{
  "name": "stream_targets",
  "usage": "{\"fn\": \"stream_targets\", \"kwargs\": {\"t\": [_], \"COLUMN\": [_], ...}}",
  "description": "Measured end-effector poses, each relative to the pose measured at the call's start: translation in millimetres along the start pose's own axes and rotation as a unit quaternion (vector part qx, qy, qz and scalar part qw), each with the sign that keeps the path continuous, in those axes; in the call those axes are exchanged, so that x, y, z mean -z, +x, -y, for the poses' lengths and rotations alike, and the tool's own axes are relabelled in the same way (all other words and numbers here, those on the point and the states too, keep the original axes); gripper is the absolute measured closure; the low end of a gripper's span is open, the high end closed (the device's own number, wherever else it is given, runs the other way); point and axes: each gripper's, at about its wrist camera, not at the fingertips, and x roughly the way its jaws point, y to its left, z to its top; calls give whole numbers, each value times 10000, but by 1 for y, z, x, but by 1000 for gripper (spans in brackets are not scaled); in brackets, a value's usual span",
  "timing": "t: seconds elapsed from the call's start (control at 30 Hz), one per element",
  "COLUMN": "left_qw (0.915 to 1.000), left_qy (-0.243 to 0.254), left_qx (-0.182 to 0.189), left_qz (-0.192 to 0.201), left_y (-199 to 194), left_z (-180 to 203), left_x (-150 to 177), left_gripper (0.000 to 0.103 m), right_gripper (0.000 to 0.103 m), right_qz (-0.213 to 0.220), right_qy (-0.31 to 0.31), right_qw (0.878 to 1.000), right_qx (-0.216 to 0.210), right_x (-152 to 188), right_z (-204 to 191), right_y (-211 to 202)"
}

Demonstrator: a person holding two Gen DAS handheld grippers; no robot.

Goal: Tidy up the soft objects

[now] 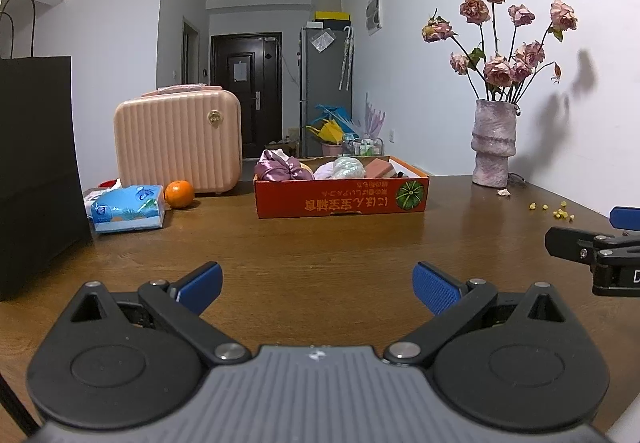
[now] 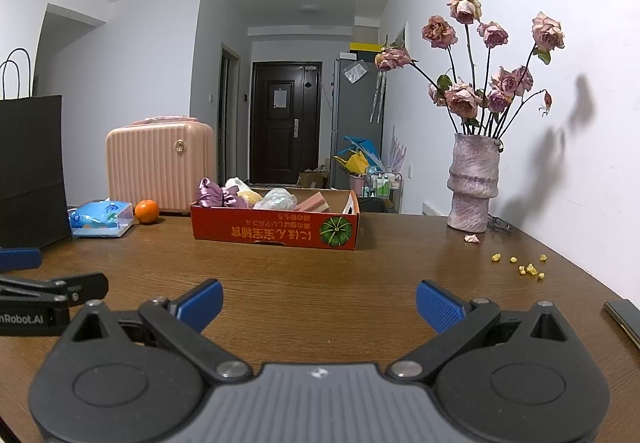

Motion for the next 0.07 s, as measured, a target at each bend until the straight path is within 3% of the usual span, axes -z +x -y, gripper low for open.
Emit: {"fn": "stream_targets", "kwargs": {"t": [0.07], "left_qw": [10000], "left_qy": [7], "left_qx": [-10], "left_qz": [22], "left_y": [0], "left_z": [0], "left_x": [0], "left_gripper": [0], "right_gripper": [0], "right_qz": [-14], "right_qy": [5], "right_qw": [10000], "right_qx": [0], "right_x": [0], "right_z": [0], "right_y": [0]}}
